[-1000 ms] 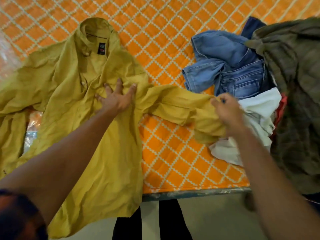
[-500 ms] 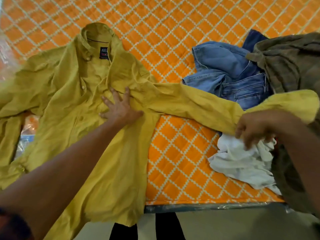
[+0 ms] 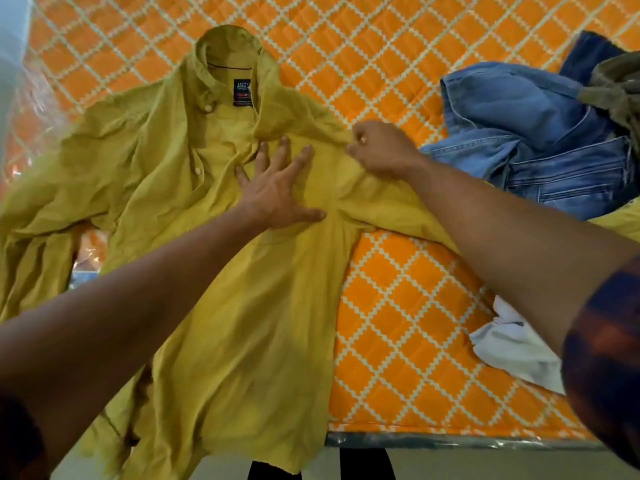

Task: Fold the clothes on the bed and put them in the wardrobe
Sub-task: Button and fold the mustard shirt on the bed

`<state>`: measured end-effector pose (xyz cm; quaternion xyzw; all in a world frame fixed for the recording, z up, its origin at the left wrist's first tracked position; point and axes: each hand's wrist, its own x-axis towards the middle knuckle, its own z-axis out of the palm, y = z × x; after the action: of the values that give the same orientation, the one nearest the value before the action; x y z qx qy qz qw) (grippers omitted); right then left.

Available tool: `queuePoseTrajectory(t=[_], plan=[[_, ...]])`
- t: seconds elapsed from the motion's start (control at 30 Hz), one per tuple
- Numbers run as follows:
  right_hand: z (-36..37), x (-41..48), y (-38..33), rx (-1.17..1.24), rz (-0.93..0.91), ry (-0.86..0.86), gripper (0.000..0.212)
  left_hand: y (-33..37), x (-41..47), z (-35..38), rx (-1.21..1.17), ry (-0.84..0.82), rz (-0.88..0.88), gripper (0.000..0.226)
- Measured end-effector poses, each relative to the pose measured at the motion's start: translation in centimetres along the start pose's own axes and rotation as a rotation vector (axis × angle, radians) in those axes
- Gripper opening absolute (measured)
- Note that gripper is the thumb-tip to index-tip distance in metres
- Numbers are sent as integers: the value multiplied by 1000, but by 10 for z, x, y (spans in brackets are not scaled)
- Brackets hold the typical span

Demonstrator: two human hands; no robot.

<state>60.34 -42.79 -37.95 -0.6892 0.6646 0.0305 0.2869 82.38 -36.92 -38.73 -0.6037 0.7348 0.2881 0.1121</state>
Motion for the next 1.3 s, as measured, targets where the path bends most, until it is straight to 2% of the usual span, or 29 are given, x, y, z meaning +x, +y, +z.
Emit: queuePoseTrajectory(t=[0.1,0.17,0.23,0.33,0.4,0.47,0.53,0.57,0.63,0.67,0.73,0.8,0.83,0.9,0.97,1.03,1.13,1.2,1.3], plan=[[-42,9,33,-32,143,344,19,13,17,-8,-21,46,34,118],[-68,20,59,-104,219,467,21,24,35,-15,-67,69,41,110],[-80,32,74,-172,267,447,30,32,48,-18,-84,80,45,99],[-71,37,61,-255,317,379,58,29,43,-11,-203,135,72,82],[-51,29,31,-232,205,470,57,14,19,-5,-381,307,136,64],[-23,9,-11,-9,46,451,50,-13,-11,-1,-394,553,177,44],[14,-22,-57,177,-138,350,36,-51,-43,2,-314,698,102,36],[35,-38,-80,199,-239,327,30,-72,-58,2,-289,703,13,38],[69,-59,-122,208,-348,281,29,-110,-82,3,-231,607,-180,49],[81,-61,-139,229,-324,257,34,-124,-89,3,-188,527,-239,55],[93,-50,-171,322,-182,193,51,-146,-99,0,-116,410,-226,62],[93,-25,-189,460,16,109,64,-149,-98,-7,-32,380,-181,59],[90,-14,-196,519,110,88,64,-146,-99,-11,34,351,-183,55],[84,1,-198,608,214,71,51,-132,-99,-11,136,238,-196,48],[83,2,-203,720,187,62,38,-125,-104,-5,102,130,-276,53],[82,-7,-199,793,129,97,37,-125,-113,-2,-44,57,-337,61],[83,-24,-188,812,91,231,37,-131,-140,-6,-308,60,-257,49],[87,-34,-180,806,71,346,45,-128,-166,-17,-261,128,-174,47],[96,-45,-179,729,21,374,45,-115,-207,-28,-95,103,-146,73]])
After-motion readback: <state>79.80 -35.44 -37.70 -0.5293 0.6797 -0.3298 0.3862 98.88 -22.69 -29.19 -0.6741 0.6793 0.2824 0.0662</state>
